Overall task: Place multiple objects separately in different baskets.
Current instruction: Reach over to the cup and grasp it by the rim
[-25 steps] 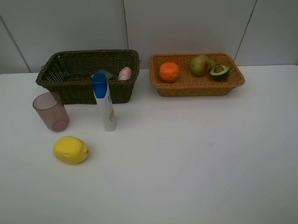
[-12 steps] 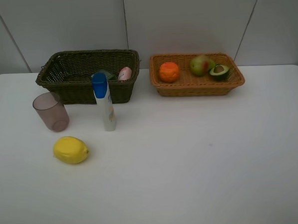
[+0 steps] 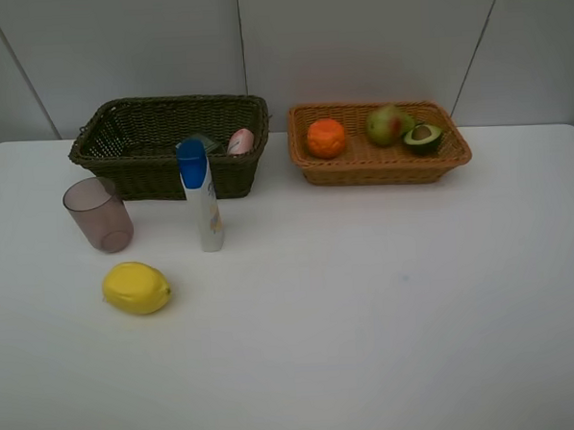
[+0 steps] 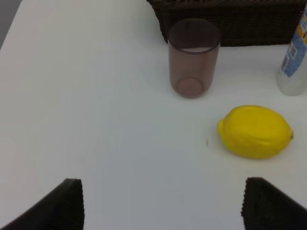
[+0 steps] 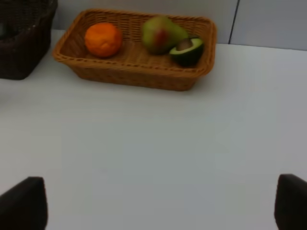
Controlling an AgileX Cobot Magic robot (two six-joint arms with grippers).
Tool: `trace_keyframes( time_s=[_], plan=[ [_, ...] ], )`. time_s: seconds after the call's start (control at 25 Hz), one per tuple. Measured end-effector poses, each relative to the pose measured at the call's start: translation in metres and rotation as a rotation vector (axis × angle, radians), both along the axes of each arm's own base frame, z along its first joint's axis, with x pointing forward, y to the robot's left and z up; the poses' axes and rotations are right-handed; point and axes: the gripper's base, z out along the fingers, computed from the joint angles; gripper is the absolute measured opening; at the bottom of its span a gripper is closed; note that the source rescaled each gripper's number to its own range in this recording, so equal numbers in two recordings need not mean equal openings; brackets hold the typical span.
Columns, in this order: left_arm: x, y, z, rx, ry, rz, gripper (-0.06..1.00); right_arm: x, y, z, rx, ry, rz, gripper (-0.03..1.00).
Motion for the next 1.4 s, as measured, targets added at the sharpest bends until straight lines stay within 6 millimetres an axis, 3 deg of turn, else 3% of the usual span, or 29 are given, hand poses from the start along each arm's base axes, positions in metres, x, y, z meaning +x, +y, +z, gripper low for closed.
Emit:
trace_keyframes(
  time_s=[1.4],
  plan=[
    [0.0,0.0,0.0,0.0,0.0,0.0,0.89,-0.0001,0.0013,-0.0001,-0.006,0.0,-0.028,1.0]
  ],
)
